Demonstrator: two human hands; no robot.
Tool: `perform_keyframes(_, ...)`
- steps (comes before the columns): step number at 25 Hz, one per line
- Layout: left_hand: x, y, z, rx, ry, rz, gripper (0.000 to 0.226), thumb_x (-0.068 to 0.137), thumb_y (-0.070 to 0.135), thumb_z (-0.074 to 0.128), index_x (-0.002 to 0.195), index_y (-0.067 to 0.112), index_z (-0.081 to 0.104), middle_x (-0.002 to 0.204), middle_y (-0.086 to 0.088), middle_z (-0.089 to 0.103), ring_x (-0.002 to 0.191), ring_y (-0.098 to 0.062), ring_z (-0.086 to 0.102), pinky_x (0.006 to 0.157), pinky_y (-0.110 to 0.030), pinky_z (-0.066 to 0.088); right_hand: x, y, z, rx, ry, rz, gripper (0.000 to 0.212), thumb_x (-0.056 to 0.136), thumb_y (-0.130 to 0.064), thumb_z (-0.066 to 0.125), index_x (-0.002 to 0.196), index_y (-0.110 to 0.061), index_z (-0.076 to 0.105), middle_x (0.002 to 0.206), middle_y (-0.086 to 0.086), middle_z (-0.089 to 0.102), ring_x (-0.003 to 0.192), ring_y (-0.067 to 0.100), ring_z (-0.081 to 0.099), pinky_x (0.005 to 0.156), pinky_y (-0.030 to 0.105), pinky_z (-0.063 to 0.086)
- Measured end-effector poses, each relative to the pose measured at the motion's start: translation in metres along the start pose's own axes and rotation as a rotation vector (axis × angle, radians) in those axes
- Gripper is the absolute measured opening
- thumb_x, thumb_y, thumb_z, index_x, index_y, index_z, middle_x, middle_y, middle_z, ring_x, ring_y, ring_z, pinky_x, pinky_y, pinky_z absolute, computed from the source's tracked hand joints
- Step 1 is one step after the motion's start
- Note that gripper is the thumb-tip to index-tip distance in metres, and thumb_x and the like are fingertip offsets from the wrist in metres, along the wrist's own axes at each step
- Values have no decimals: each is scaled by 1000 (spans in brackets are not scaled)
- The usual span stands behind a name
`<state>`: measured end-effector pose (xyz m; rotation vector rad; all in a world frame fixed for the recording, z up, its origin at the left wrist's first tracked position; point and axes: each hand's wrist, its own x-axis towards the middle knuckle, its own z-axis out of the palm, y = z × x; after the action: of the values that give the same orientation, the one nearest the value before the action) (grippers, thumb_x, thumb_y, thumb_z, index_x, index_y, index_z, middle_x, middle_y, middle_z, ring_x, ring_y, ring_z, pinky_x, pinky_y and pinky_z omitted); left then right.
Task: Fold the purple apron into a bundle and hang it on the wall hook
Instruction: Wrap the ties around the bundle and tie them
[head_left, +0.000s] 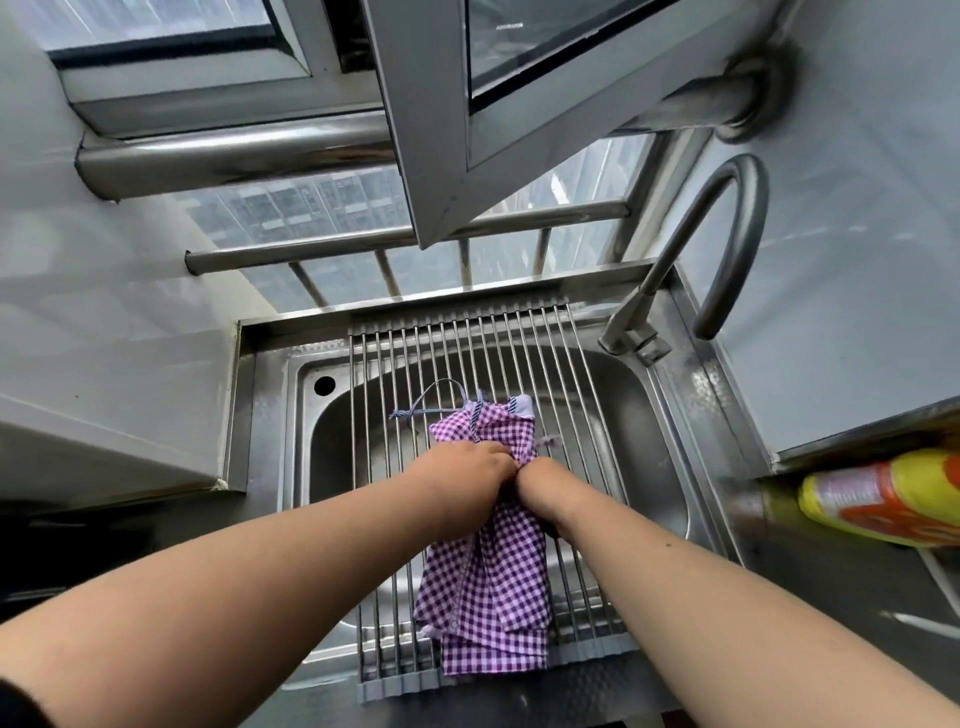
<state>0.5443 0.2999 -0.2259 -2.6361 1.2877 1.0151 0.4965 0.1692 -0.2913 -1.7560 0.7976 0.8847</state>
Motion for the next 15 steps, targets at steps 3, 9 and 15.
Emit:
perform_keyframes(3,6,6,10,118,-63,42,41,99,8,53,141,11,49,172,-7,27,124,-28,61,103,-46,54,-9,2,-11,-274,-20,-82,27,105,-8,41,107,-11,67,92,6,64,80,24,61,62,28,44)
perform_keyframes(9,6,12,17,96,-74,-58,48,104,21,30,148,8,41,171,-14,26,137,-35,48,113,-47,45,-24,7,-24,-656,51,-215,27,106,-7,36,107,-10,63,120,16,69,105,31,66,94,43,53)
perform_keyframes(15,10,9,24,134,108,-1,39,103,30,25,126,20,55,145,-6,54,109,-23,55,100,-43,49,-24,21,-30,-557,111,-143,27,109,-28,41,106,-16,64,106,8,68,98,29,65,85,36,50)
